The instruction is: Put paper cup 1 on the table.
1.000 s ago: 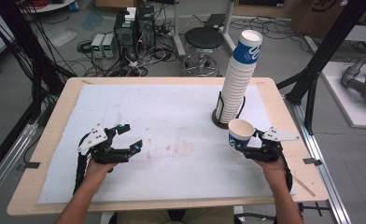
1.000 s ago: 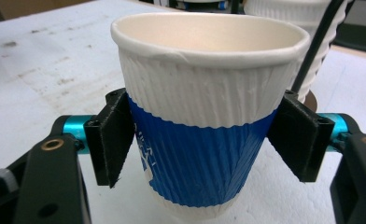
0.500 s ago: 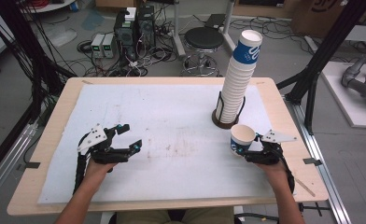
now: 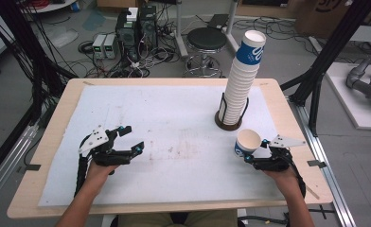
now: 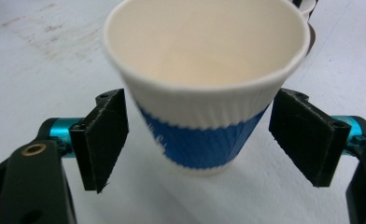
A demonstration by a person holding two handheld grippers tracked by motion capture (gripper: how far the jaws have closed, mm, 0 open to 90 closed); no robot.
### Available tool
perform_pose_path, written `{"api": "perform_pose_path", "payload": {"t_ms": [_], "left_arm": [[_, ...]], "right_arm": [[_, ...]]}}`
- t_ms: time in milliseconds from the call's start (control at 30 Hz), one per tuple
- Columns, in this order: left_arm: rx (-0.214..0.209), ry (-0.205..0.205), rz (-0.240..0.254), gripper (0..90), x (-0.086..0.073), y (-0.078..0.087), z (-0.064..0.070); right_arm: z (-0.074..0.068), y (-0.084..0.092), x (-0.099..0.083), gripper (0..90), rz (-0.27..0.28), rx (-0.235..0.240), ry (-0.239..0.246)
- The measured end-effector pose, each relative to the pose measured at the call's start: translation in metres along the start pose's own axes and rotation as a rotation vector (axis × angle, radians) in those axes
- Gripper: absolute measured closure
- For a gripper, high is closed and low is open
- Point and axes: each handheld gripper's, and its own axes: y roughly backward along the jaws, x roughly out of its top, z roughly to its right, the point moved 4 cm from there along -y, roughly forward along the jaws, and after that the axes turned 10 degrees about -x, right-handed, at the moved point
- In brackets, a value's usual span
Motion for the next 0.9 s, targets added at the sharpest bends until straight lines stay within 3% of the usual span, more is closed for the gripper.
{"api": "perform_pose_path", "payload": {"t_ms": [233,533,633,900], "left_arm": [[0.005,0.011,0.008,17.9,0.001,0.000,-0.001],[0.004,0.020,0.021,17.5,0.003,0.001,-0.001],[0.009,0.022,0.022,17.0,0.004,0.002,-0.001],[0.000,0.025,0.022,16.4,0.006,0.003,0.000]], "right_arm": [[-0.005,0.026,-0.002,20.3,0.038,-0.001,-0.001],[-0.007,0.052,0.012,20.3,0.106,-0.011,-0.024],[-0.013,0.054,0.025,20.3,0.142,-0.003,-0.002],[-0.028,0.041,0.047,20.3,0.158,0.046,0.003]]}}
